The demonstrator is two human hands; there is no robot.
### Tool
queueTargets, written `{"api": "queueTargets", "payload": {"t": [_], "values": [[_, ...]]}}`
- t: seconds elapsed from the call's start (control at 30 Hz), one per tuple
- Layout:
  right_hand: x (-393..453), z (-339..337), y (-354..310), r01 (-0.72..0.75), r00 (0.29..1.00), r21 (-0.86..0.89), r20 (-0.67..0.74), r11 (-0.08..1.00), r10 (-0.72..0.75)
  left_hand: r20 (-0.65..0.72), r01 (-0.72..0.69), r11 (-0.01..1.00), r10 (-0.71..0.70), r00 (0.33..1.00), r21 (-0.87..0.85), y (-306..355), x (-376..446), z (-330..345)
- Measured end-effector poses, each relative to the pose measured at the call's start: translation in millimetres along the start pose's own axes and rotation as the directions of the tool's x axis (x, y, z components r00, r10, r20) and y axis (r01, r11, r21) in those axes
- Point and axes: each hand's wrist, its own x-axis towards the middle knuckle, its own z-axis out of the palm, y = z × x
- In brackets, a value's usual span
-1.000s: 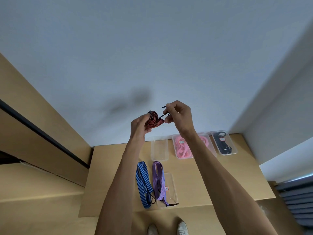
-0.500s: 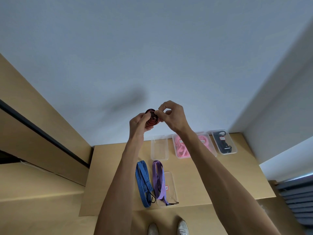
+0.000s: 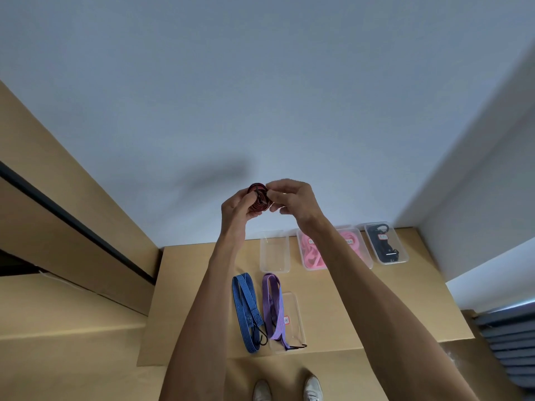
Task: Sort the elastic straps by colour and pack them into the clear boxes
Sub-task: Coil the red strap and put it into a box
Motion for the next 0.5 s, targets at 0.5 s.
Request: {"api": "queueTargets", "payload": {"t": [0.5], "values": [[-3, 12, 21, 0.039, 0.994, 0.088, -0.108, 0.995, -0.029, 0.062, -0.049, 0.998, 0.047, 0.997, 0.038, -16, 1, -5]]}}
